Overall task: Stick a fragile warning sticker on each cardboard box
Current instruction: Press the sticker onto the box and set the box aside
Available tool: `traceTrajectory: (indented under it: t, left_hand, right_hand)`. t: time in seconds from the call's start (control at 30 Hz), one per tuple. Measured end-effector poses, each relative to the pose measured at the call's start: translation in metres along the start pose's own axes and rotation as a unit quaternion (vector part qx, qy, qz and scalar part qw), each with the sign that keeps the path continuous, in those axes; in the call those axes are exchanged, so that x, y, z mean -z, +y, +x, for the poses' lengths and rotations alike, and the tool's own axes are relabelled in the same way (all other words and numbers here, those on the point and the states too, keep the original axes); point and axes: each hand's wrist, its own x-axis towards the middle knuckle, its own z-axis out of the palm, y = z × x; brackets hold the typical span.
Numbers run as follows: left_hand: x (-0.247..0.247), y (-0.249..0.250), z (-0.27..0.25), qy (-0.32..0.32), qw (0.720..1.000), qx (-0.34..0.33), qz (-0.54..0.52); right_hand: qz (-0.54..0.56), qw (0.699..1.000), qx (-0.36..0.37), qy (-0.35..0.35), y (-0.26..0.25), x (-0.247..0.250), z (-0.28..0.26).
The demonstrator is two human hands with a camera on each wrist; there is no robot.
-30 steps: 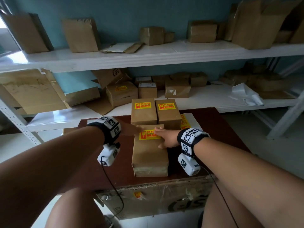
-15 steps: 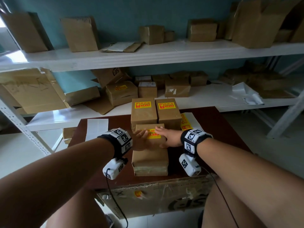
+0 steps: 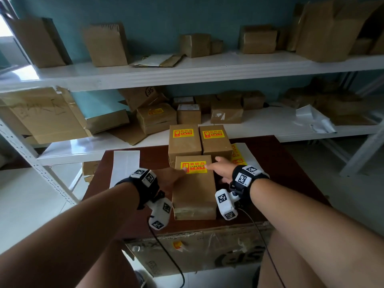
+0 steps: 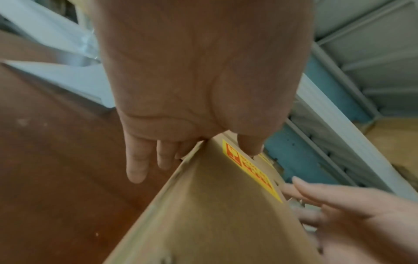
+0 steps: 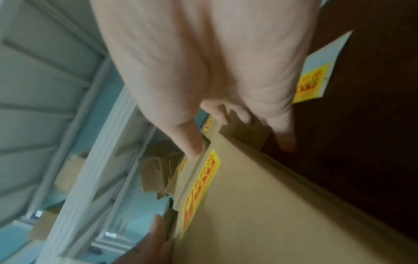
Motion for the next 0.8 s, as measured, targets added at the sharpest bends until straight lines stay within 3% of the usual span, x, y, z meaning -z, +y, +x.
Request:
traceTrajectory:
  t: [0.03, 0.17, 0.3, 0.47, 0.67, 0.8]
  left_hand:
    - [-0.001, -0.002, 0.006, -0.028, 0.999, 0.008, -0.03]
    - [-0.012, 0.014, -0.019, 0.024, 0.998, -0.005, -0.058]
    - [0.001, 0.018, -0.028, 0.07, 0.99, -0.065, -0.104]
    - [0.012, 0.03, -0.042, 0.043, 0.976, -0.168, -0.129]
    - [0.007, 0.036, -0.058, 0.009, 0.96, -0.266, -0.087]
    - [0.003, 0.046, -0.068, 0.052, 0.949, -0.297, -0.096]
  right_hand:
    - [-0.001, 1.0, -0.019, -0.008, 0.003, -0.005, 0.002]
    - [0.045, 0.999, -0.012, -0.018, 0.008, -0.01, 0.005]
    - [0.156, 0.986, 0.046, 0.019, -0.004, 0.001, -0.009]
    - [0.2, 0.975, 0.093, 0.039, -0.029, 0.004, -0.034]
    - [0.121, 0.975, 0.159, 0.093, -0.052, -0.003, -0.051]
    - [0.006, 0.968, 0.191, 0.164, -0.061, -0.009, -0.053]
